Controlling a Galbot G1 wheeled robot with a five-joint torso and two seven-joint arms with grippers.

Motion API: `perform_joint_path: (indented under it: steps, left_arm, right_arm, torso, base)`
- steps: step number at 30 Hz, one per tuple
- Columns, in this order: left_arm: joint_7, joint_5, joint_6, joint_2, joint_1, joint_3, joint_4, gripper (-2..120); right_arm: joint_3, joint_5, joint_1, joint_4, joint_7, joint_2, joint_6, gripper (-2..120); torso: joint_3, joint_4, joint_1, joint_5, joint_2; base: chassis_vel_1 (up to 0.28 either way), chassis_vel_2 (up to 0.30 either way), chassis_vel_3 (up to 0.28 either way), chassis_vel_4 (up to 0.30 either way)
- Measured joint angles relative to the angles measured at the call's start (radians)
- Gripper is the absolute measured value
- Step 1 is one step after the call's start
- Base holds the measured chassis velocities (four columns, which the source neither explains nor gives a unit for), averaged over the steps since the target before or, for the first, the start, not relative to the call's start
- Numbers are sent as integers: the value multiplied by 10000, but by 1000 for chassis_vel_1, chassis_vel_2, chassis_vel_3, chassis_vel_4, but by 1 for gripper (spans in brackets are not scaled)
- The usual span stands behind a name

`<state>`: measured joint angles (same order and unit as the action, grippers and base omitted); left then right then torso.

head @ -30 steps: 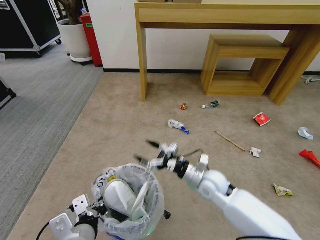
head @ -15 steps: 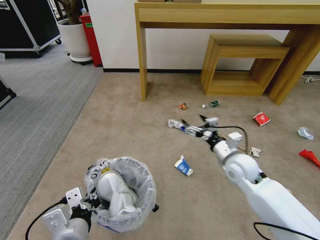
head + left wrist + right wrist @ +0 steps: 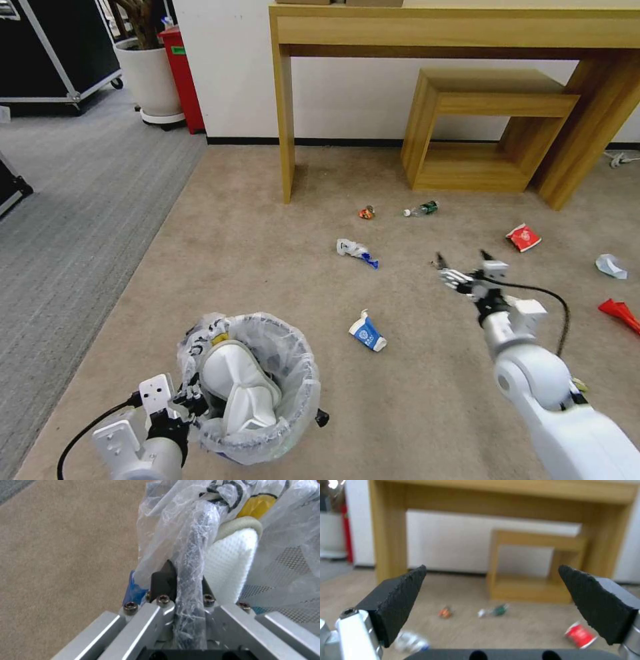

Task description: Pick up the trash bin and place the garbage on the floor into it.

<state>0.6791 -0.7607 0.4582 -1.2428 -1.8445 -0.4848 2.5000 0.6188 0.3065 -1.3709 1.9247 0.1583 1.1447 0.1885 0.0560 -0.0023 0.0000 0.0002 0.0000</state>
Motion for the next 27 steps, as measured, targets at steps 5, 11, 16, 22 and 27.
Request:
perform_joint_path:
  steps: [5, 11, 16, 22, 27]
  left_arm:
    - [-64, -271, 0, 12, 265, -262, 0, 0]
    - [-157, -246, -23, -171, 432, -218, 0, 0]
    - [-183, -250, -72, -359, 675, -209, 0, 0]
    - [-183, -252, -115, -409, 698, -145, -1, 0]
    - [-170, -268, -123, -384, 696, -141, 0, 0]
  right_arm:
    - [974, -999, -1031, 677, -379, 1335, 1545, 100]
    - [1557, -998, -1813, 1220, -729, 1788, 2305, 100]
    - [1796, -1116, -2327, 1096, -861, 2074, 3243, 100]
    - [1634, -1445, -2408, 824, -808, 2285, 3701, 100]
    - [1468, -1768, -2254, 399, -630, 2391, 4056, 100]
  torso:
    - [0, 1, 0, -3, 0]
    - [0, 0, 0, -4, 0]
    - [0, 1, 0, -2, 0]
    - [1, 1, -1, -1, 0]
    - [1, 2, -1, -2, 0]
  base:
    - [0, 0, 0, 0]
    - [0, 0, 0, 0]
    - [0, 0, 0, 0]
    - [0, 0, 0, 0]
    - [0, 0, 0, 0]
